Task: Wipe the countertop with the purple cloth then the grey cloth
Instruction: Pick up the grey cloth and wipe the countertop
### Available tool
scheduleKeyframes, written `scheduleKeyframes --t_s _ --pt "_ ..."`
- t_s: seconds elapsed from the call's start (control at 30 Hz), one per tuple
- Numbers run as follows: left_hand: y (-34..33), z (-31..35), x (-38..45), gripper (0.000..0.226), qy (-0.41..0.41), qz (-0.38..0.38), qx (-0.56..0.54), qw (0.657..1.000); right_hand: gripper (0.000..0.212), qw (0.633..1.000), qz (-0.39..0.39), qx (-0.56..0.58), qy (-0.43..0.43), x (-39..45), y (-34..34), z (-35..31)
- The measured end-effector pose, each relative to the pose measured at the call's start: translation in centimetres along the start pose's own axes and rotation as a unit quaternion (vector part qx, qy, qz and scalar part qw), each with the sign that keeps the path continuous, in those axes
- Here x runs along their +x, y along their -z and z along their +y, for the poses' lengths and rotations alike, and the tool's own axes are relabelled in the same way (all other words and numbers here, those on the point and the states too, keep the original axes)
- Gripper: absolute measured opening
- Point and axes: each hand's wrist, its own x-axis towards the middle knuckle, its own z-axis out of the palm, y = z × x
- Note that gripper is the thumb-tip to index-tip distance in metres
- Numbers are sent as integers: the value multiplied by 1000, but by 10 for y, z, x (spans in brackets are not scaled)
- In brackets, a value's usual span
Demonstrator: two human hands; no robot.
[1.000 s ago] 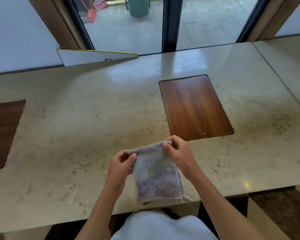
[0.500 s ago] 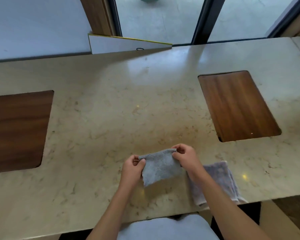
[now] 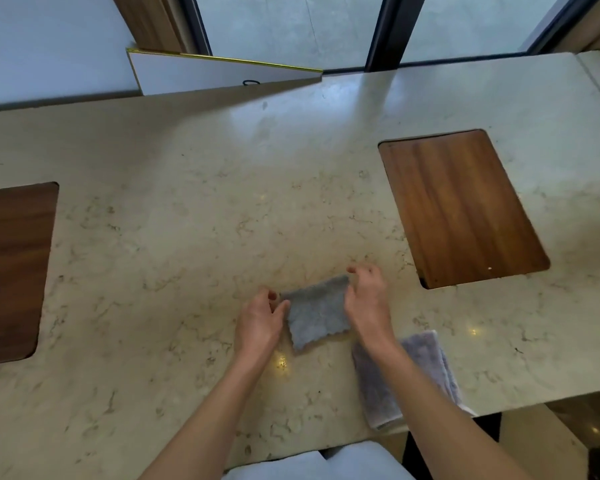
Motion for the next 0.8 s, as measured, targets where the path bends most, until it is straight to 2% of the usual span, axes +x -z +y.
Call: scheduleKeyframes --t_s 0.07,0.13,0.23,0.3,0.37,0.47,0.57,0.7,0.8 --pt "6 -9 -4 22 2 51 20 999 34 995 9 -57 83 -14 -14 2" --pt "14 -21 -9 21 12 97 38 994 33 986 -11 -105 126 -28 -32 3" --pt "27 -45 -12 19 24 148 34 988 56 970 -73 -192 127 -39 -58 5" --pt "40 -65 -9 19 32 185 39 982 73 959 -88 -237 128 -41 -70 7" --pt "56 -87 -3 22 33 213 47 975 77 956 -91 -250 123 -42 -76 8" --pt "83 -123 9 29 12 232 85 969 76 960 -59 -248 115 -41 -83 6" --pt "107 -159 30 38 -33 246 135 959 62 965 -17 -233 119 -41 -91 5" --pt "129 -187 51 54 -23 195 179 964 50 979 61 -173 85 -46 -110 2" --pt "132 -203 56 62 -37 166 213 962 53 988 93 -113 42 -54 -122 -18"
